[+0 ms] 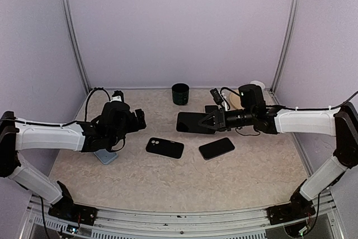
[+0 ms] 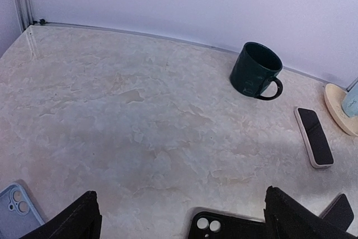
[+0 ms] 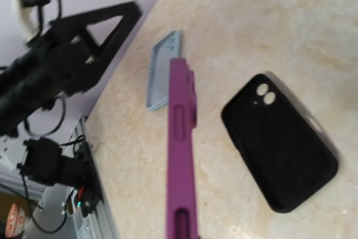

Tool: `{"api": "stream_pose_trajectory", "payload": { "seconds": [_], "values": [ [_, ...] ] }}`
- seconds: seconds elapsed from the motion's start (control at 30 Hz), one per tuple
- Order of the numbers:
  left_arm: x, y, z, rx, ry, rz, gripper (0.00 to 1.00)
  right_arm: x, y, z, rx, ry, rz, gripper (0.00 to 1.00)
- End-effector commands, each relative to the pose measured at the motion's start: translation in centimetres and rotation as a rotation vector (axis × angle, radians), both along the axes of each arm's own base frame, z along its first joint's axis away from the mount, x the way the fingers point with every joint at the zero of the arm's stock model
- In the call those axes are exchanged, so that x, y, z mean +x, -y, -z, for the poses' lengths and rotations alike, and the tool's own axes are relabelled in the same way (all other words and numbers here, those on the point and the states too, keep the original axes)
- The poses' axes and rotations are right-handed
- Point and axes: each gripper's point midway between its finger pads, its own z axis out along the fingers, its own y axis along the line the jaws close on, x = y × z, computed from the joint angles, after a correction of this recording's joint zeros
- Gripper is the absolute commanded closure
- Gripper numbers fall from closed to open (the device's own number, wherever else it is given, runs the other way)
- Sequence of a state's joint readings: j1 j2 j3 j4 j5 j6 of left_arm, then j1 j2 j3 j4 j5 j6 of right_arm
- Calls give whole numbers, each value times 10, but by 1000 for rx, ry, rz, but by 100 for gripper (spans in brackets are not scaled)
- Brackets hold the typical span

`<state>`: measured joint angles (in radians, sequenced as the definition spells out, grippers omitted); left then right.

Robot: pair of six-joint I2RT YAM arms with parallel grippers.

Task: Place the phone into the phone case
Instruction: Install the phone on the phone case.

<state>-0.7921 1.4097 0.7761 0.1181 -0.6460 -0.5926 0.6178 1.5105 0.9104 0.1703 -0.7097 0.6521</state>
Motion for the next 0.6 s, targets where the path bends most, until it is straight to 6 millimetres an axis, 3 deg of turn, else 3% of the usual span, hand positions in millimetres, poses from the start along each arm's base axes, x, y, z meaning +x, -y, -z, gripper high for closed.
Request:
{"api": "stream_pose_trajectory", "payload": {
  "seconds": [0.0, 0.2, 0.43, 0.57],
  "values": [
    [-2, 9, -14, -56, 67, 76, 1, 13, -13, -15, 32, 29, 43, 100],
    [-4, 20, 5, -64, 29, 130, 1, 21, -24, 2, 1, -19, 75, 100],
    [-4, 28, 21, -79, -12, 153, 1, 32, -35, 34, -62, -201, 150, 100],
    [-5, 32, 29, -86, -31, 169, 1, 30, -39, 43, -90, -272, 167, 100]
  ]
}}
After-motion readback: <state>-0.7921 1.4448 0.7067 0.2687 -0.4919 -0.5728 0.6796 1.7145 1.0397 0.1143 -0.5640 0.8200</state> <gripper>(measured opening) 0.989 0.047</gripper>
